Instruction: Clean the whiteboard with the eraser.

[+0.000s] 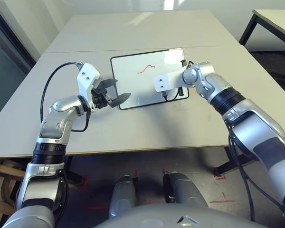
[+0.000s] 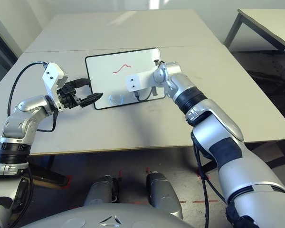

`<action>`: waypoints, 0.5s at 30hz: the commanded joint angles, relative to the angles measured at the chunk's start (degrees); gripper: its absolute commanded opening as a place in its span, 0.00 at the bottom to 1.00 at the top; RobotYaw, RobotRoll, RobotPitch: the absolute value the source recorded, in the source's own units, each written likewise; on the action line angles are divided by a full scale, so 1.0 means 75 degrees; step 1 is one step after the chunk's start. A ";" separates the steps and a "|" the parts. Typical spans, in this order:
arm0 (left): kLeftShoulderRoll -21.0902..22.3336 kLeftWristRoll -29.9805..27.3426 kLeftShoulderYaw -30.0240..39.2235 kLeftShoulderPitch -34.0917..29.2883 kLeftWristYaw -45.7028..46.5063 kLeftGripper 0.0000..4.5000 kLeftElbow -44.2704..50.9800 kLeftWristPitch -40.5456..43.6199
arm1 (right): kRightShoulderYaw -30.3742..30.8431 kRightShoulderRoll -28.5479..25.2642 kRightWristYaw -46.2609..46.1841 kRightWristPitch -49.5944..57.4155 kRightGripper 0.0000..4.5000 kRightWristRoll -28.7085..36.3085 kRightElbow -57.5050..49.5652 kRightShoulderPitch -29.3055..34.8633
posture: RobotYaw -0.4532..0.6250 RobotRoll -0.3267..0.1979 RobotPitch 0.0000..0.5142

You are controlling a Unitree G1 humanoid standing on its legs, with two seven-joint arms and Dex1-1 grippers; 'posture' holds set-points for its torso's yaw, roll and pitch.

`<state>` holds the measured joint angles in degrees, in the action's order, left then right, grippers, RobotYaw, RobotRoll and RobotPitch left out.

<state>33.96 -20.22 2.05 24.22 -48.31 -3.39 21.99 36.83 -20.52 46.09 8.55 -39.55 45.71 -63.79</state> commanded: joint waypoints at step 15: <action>0.0385 0.0198 0.0220 0.0290 0.0106 1.00 -0.0444 -0.0097 | -0.0549 0.0161 0.0879 -0.0181 0.09 0.0487 0.0139 -0.1702 | 0.38 0.62 0.08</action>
<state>36.42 -19.79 3.34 26.13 -47.81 -5.68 21.64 32.45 -19.77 52.43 7.54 -35.94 45.92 -75.61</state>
